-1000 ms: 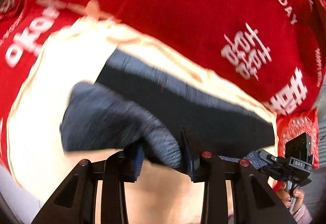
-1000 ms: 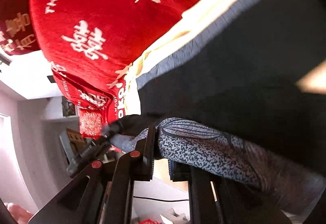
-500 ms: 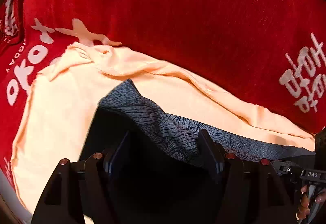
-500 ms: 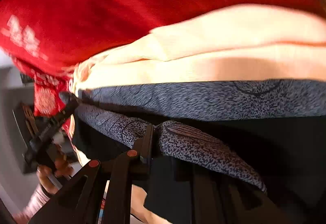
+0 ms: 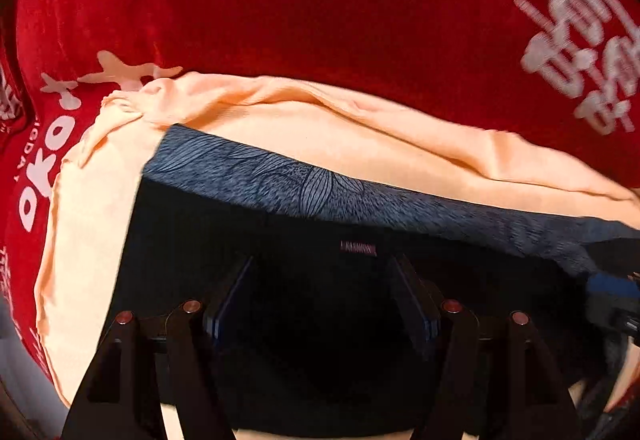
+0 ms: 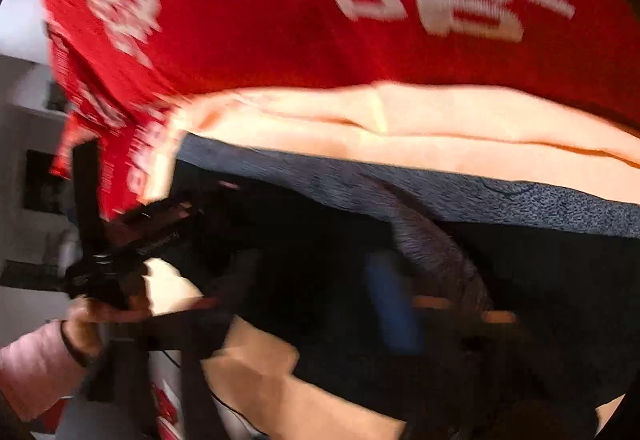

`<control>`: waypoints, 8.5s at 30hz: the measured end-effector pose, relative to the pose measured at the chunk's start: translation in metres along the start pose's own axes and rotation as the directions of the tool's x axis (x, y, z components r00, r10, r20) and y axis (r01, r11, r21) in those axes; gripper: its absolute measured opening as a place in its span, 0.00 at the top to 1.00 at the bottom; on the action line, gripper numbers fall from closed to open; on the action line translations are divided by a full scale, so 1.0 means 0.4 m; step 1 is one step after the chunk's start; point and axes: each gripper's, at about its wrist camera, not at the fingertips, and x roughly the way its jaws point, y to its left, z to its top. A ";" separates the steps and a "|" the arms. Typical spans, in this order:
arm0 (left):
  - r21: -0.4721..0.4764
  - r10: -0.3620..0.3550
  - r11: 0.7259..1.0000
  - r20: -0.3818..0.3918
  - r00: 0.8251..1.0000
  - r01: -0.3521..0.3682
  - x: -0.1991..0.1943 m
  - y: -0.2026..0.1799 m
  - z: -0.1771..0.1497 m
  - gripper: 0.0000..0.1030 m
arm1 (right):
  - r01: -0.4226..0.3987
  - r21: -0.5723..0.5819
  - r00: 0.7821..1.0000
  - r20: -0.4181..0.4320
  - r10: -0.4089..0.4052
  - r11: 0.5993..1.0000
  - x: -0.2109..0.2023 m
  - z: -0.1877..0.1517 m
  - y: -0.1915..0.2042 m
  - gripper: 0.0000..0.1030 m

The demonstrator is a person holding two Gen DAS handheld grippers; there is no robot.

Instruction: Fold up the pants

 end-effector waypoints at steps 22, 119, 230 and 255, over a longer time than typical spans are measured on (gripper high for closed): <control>0.156 -0.095 0.980 -0.165 0.982 0.121 -0.159 -0.207 -0.216 0.19 | -0.032 0.119 0.992 0.123 0.017 0.992 -0.180 -0.240 -0.125 0.37; 0.227 0.049 0.973 -0.056 0.997 -0.035 -0.048 -0.869 -0.176 0.17 | 0.099 0.666 0.944 0.171 -0.281 0.739 -0.599 -0.411 -1.031 1.00; -0.030 0.106 0.994 0.046 0.993 -0.104 0.131 0.122 0.046 0.00 | 0.112 0.176 0.983 0.125 -0.135 0.978 0.020 -0.017 -0.275 1.00; 0.375 -0.058 0.924 -0.034 0.998 0.067 -0.112 -0.398 -0.249 0.00 | 0.201 0.393 0.973 0.026 -0.230 0.897 -0.260 -0.533 -0.377 0.54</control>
